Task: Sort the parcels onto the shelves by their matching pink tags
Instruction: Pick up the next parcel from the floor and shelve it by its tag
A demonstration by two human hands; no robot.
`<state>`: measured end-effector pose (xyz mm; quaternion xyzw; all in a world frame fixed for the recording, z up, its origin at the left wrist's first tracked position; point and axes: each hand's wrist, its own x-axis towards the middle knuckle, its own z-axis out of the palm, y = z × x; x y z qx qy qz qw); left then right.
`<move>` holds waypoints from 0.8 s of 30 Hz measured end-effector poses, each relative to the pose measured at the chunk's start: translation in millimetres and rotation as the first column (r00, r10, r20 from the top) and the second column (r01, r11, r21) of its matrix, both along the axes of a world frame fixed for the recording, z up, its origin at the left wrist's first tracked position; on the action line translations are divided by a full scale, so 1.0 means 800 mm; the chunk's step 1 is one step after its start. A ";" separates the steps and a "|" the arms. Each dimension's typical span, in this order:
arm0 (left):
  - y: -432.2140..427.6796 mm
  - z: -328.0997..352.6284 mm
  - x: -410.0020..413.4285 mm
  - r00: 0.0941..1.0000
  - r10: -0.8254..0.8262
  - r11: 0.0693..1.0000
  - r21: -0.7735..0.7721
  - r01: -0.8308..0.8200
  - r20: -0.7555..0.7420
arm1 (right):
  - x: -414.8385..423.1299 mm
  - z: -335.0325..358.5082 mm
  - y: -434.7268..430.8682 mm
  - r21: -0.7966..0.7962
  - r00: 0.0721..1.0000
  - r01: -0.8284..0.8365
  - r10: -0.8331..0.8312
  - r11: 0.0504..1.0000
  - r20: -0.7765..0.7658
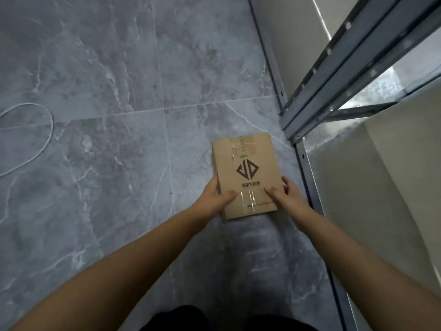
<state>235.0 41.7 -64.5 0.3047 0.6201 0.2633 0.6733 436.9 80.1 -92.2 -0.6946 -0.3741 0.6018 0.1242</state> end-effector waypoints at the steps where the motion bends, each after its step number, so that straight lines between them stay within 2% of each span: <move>1: 0.000 -0.003 0.002 0.999 -0.012 1.000 -0.004 0.012 0.037 | -0.001 -0.001 -0.004 -0.027 0.999 -0.021 0.021 0.999 -0.027; 5: 0.002 0.018 0.010 0.992 0.098 0.995 -0.024 -0.097 0.075 | -0.004 0.023 -0.014 0.019 0.998 -0.033 0.034 0.999 -0.059; 9: -0.014 0.096 0.012 0.987 0.151 0.988 -0.016 -0.150 0.059 | -0.009 0.103 -0.021 0.062 0.995 0.000 0.006 0.998 -0.100; 17: -0.042 0.353 -0.001 0.953 0.294 0.955 0.023 -0.297 0.074 | -0.028 0.352 -0.044 0.181 0.996 -0.018 0.033 0.983 -0.084; 21: -0.041 0.496 -0.018 0.872 0.478 0.879 -0.057 -0.474 0.108 | -0.042 0.479 -0.048 0.205 0.991 -0.007 0.034 0.979 -0.128; 24: -0.047 0.582 -0.038 0.828 0.555 0.831 -0.020 -0.556 0.079 | -0.056 0.567 -0.048 0.215 0.985 -0.024 0.060 0.976 -0.159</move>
